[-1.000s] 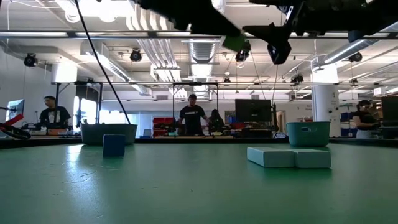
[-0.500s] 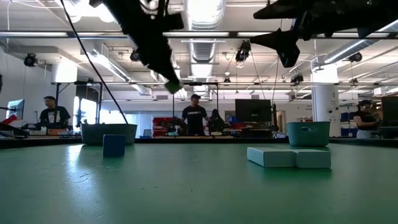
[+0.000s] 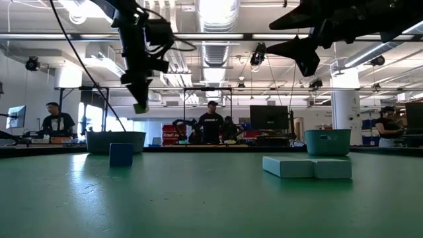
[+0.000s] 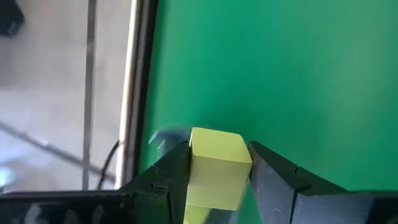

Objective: Sort & place blocks by color
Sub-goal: Put the yellow block into the blue bin

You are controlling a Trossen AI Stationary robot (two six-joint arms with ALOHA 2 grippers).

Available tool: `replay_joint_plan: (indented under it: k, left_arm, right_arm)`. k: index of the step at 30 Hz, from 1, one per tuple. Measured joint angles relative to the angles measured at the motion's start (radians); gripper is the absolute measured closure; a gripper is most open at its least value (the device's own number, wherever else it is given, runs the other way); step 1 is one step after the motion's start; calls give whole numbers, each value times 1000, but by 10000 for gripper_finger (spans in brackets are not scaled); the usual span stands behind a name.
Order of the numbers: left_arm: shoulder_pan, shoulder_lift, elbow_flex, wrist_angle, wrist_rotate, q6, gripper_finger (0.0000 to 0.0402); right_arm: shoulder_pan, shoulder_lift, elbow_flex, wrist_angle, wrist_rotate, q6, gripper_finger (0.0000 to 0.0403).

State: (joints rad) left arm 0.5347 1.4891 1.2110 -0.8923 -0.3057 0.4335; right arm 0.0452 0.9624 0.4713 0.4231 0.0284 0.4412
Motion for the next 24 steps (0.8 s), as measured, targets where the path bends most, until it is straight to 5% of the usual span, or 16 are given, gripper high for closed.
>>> replay_joint_plan:
  k: [12,24]
  left_arm:
    - [246,95,57,-149,125,349,279]
    - [269,192,47,-129,141,395,279]
  right_arm:
    - [0,3,0,0,0,-40,179]
    - [0,3,0,-6,0,-50,179]
